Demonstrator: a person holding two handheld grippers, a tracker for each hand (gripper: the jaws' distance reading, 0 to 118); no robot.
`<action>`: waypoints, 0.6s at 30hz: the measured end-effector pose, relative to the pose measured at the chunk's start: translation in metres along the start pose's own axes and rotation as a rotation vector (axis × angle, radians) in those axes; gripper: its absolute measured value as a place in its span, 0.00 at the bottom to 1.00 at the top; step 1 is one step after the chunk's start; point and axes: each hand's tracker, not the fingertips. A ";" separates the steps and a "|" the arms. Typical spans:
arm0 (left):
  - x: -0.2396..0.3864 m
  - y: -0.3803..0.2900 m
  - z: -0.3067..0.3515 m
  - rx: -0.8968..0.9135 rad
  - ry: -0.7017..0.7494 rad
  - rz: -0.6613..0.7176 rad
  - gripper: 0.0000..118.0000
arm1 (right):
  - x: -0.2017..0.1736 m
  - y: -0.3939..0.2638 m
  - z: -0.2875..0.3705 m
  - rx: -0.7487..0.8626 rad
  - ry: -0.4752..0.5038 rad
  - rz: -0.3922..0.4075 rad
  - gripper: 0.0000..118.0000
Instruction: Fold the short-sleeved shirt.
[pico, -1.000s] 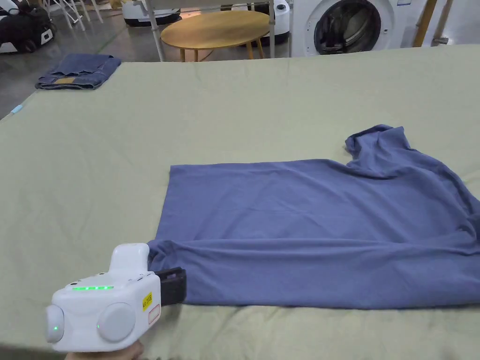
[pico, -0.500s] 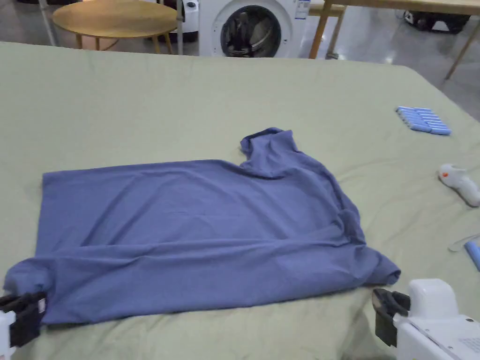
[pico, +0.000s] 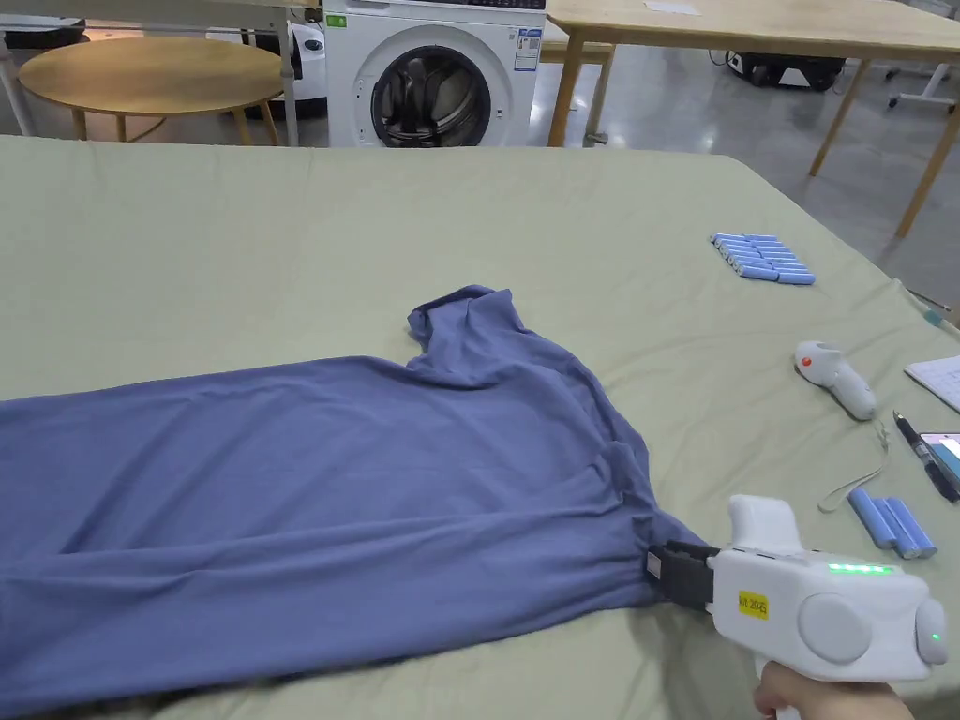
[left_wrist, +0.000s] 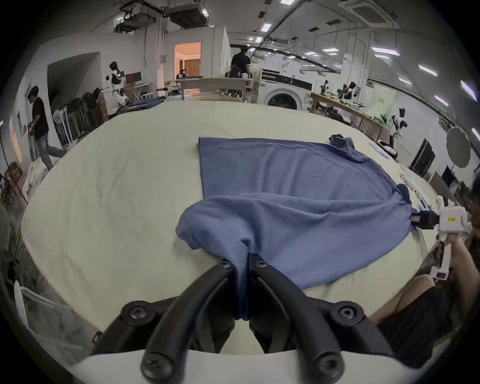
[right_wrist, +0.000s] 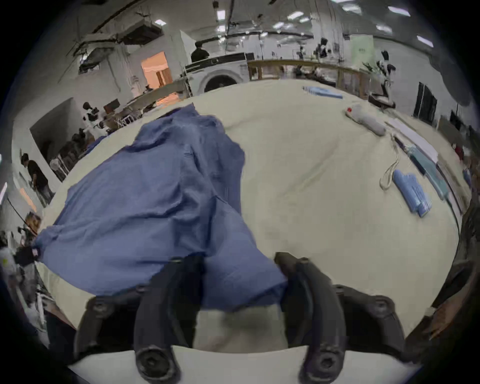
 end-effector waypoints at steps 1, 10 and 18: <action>-0.001 0.000 0.001 0.001 -0.001 0.006 0.01 | -0.003 -0.001 0.004 0.016 0.046 0.010 0.05; -0.010 0.014 0.032 0.043 -0.053 0.027 0.01 | -0.001 -0.016 0.066 0.155 0.108 -0.053 0.05; -0.033 -0.022 0.051 -0.011 -0.105 0.063 0.01 | -0.004 -0.081 0.116 0.060 0.099 -0.050 0.05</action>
